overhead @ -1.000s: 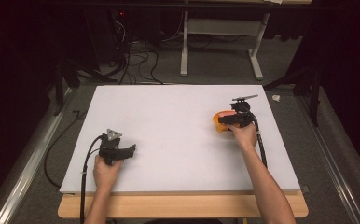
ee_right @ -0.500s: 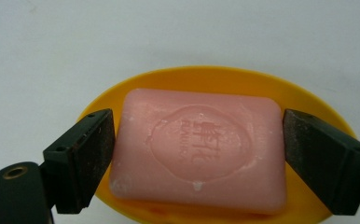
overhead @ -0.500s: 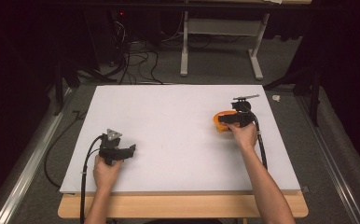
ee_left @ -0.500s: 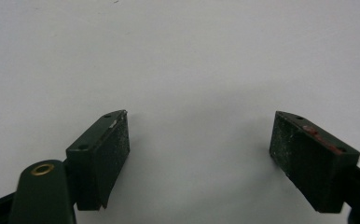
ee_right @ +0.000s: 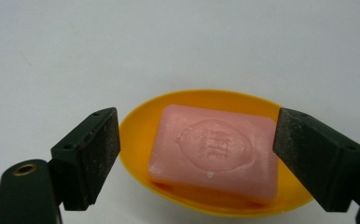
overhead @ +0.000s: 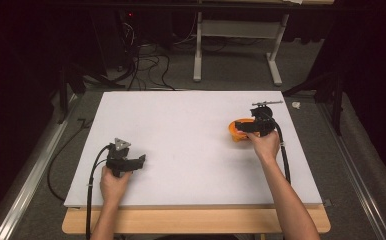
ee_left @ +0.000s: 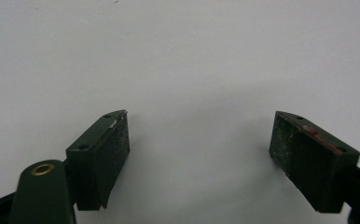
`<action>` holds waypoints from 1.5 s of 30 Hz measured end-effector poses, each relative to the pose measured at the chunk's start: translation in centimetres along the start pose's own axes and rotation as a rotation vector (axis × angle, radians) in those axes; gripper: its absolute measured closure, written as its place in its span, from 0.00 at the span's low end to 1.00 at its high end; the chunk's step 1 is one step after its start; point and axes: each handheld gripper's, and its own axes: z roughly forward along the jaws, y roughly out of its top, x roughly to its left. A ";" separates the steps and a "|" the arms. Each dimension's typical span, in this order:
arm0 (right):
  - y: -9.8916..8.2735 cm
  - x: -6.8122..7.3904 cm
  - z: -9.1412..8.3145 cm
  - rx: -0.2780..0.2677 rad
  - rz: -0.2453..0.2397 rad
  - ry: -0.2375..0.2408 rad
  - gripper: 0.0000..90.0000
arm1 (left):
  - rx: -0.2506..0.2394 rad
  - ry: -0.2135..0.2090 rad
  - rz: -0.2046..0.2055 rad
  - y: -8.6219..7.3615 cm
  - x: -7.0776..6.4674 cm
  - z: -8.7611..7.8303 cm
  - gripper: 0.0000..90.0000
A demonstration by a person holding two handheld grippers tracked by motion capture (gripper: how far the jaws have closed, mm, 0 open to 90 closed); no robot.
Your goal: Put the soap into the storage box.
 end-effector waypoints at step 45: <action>-9.5 0.0 -4.8 -0.141 -0.120 0.145 0.33 | 0.002 -0.001 0.001 0.0 0.0 0.0 0.23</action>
